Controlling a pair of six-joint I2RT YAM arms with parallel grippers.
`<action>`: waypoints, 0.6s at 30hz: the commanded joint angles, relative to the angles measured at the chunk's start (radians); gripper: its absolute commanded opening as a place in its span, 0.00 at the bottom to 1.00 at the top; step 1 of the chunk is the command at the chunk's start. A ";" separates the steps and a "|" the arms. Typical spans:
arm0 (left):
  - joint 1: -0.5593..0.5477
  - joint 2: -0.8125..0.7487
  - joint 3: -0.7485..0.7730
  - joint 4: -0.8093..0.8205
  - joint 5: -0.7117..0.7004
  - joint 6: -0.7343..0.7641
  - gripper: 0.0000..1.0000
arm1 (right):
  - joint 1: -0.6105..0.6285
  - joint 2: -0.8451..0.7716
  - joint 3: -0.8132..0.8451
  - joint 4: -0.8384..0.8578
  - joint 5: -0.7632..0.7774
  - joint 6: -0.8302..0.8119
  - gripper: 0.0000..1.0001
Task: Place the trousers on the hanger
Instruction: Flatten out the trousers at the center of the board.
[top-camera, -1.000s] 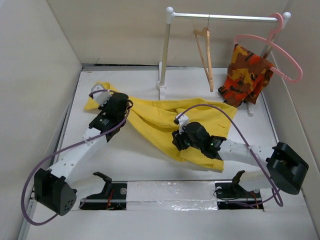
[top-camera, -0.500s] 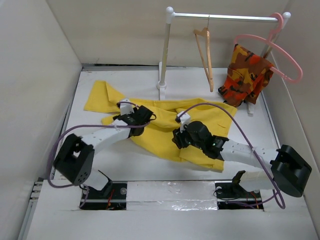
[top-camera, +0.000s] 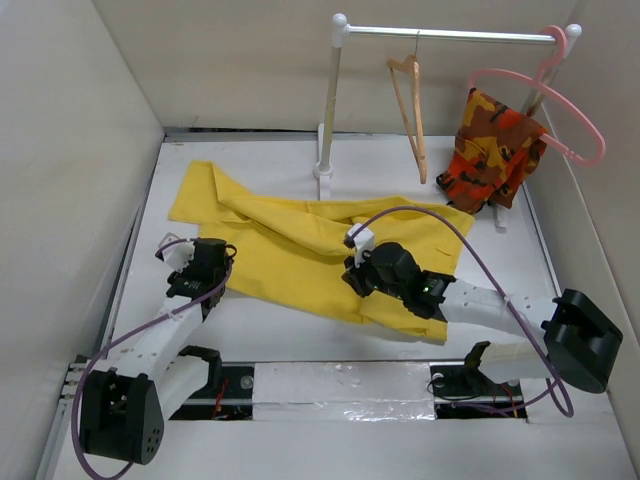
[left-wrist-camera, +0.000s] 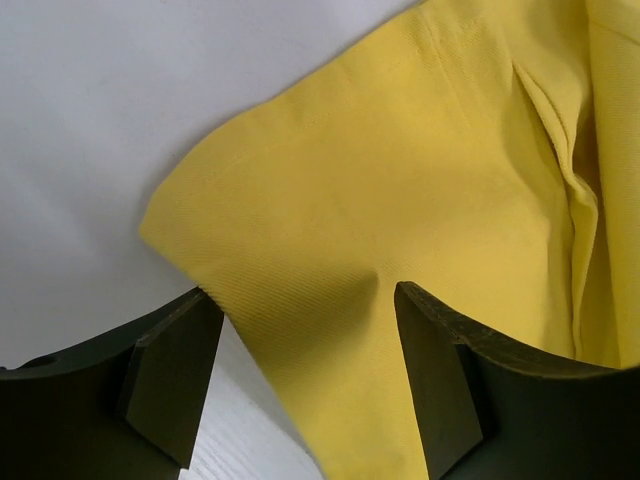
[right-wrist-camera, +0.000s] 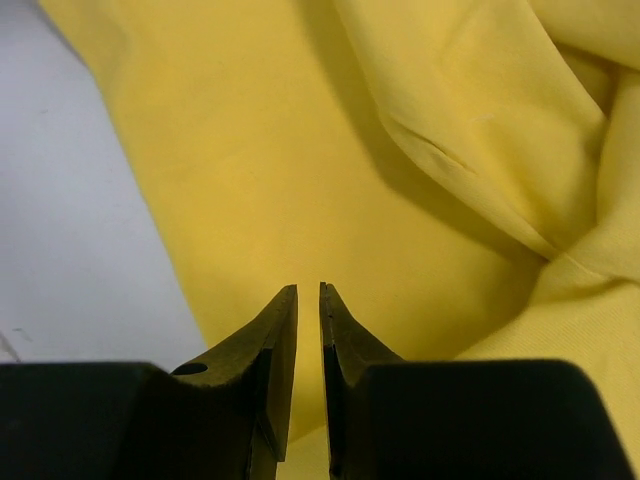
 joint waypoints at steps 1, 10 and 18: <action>0.021 -0.018 0.009 0.050 0.050 -0.016 0.67 | 0.043 0.010 0.092 0.042 -0.015 -0.042 0.21; 0.072 0.042 -0.047 0.161 0.044 -0.088 0.61 | 0.053 0.009 0.068 0.034 0.016 -0.021 0.24; 0.072 0.116 0.052 0.161 -0.044 -0.118 0.00 | -0.018 -0.201 -0.066 -0.119 0.249 0.146 0.61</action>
